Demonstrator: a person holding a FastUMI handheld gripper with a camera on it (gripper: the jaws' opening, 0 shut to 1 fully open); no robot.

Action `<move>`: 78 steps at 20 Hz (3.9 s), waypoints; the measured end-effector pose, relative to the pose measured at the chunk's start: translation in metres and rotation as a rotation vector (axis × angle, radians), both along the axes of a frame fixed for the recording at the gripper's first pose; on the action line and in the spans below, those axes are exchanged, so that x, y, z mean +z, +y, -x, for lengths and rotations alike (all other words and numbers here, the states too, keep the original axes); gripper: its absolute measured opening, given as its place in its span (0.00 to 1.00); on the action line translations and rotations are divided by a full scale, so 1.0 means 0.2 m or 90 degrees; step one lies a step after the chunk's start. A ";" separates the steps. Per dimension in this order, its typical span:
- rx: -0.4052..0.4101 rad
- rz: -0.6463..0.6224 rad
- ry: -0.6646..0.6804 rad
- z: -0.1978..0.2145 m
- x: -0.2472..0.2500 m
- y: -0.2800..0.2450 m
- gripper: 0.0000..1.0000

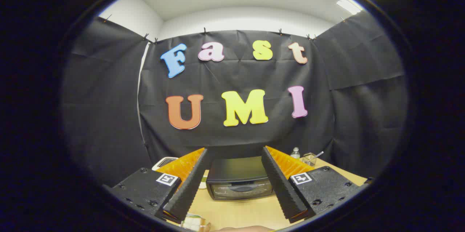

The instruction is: Open the toaster oven, put the food inside, and close the toaster oven door.

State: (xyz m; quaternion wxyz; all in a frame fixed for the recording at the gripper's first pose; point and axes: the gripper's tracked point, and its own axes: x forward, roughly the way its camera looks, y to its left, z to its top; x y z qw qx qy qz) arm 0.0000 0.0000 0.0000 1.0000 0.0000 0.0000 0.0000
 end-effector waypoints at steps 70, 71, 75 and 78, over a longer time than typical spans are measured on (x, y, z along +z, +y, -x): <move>0.032 0.003 0.256 -0.33 -1.65 -0.22 1.00; 0.033 0.000 0.265 -0.31 -1.68 -0.23 1.00; 0.025 -0.048 0.325 -0.24 -1.81 -0.24 0.97; 0.025 -0.060 0.376 -0.22 -1.90 -0.24 0.96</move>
